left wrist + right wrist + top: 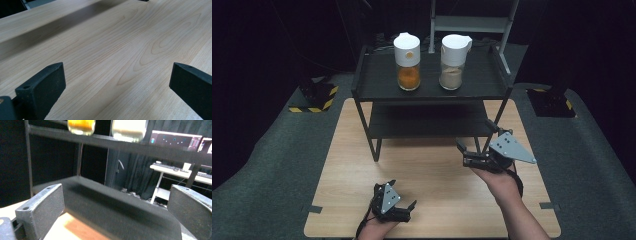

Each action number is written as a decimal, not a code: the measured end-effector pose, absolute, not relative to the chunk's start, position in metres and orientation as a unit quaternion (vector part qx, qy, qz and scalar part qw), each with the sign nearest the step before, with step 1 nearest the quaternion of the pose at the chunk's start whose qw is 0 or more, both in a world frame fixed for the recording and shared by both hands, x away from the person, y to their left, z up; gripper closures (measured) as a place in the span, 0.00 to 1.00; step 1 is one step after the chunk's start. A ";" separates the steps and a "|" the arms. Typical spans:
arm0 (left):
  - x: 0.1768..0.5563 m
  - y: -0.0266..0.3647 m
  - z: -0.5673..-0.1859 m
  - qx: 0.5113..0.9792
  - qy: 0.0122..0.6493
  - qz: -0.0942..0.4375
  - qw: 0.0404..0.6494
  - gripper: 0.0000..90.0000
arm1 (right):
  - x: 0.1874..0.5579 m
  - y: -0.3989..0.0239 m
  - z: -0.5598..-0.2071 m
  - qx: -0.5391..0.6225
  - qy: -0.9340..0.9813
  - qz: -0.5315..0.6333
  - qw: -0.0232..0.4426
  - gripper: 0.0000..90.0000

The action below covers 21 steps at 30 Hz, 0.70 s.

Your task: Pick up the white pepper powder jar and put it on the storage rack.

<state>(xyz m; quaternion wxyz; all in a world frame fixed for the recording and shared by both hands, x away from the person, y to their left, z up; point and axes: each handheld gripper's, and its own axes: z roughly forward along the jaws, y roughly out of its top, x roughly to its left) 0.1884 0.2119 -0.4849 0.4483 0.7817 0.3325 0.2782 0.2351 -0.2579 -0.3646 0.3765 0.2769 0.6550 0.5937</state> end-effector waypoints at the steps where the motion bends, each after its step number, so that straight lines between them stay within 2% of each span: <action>1: 0.188 0.212 -0.485 0.782 0.333 0.278 0.448 0.01 | 0.233 -0.259 -0.368 0.278 0.657 0.591 0.377 0.00; 21: 0.187 0.208 -0.485 0.785 0.326 0.286 0.441 0.01 | 0.207 -0.274 -0.429 0.283 0.693 0.540 0.386 0.00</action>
